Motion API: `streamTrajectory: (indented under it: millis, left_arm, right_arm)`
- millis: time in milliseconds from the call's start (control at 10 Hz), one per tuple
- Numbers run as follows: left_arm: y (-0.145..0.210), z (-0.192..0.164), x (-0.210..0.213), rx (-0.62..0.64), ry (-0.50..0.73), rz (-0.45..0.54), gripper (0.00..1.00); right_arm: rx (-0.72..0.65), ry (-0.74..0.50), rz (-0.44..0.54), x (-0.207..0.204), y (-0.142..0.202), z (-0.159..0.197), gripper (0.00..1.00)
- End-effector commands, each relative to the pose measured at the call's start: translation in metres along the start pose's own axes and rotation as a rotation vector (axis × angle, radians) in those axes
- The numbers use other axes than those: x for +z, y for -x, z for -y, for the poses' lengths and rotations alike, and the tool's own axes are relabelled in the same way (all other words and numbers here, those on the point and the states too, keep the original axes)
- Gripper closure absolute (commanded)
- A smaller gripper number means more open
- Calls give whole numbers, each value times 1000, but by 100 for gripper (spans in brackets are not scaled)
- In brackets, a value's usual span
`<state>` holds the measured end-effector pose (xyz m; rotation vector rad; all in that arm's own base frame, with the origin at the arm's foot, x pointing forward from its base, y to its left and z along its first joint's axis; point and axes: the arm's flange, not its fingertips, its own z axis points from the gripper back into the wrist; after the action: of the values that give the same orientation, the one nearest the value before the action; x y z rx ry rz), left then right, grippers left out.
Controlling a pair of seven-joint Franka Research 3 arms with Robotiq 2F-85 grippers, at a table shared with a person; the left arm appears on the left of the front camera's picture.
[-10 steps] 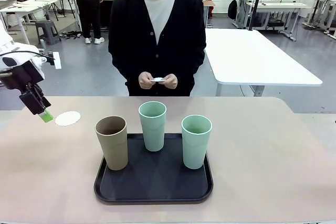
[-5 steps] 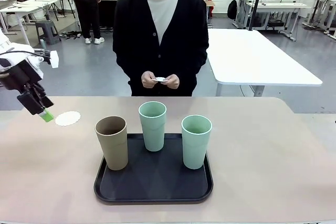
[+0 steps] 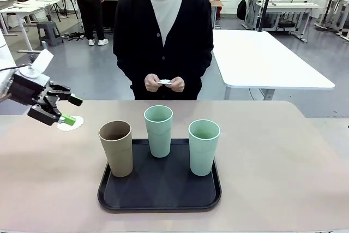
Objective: Place coasters on the table and set cups on them.
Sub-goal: Pick up one Reusable plastic cup and place it on a coaster set by the human.
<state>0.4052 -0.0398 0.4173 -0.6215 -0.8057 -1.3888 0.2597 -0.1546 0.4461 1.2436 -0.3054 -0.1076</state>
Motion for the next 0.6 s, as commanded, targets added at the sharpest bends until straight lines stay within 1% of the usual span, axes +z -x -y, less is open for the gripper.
streamTrajectory:
  millis: [0, 100, 200, 300, 500]
  left_arm:
    - [21, -11, -27, -47, 99, 82, 0]
    - [27, -13, -38, -58, 128, 85, 0]
    - [27, -15, -45, -55, 131, 72, 0]
    - [14, 2, -29, -41, 84, 81, 0]
    - [14, 2, -29, -41, 84, 81, 0]
  right_arm:
    - [15, -25, 10, 1, -3, 0, 0]
    - [15, -25, 10, 1, -3, 0, 0]
    - [15, -25, 10, 1, -3, 0, 0]
    - [15, -25, 10, 1, -3, 0, 0]
    - [15, -25, 10, 1, -3, 0, 0]
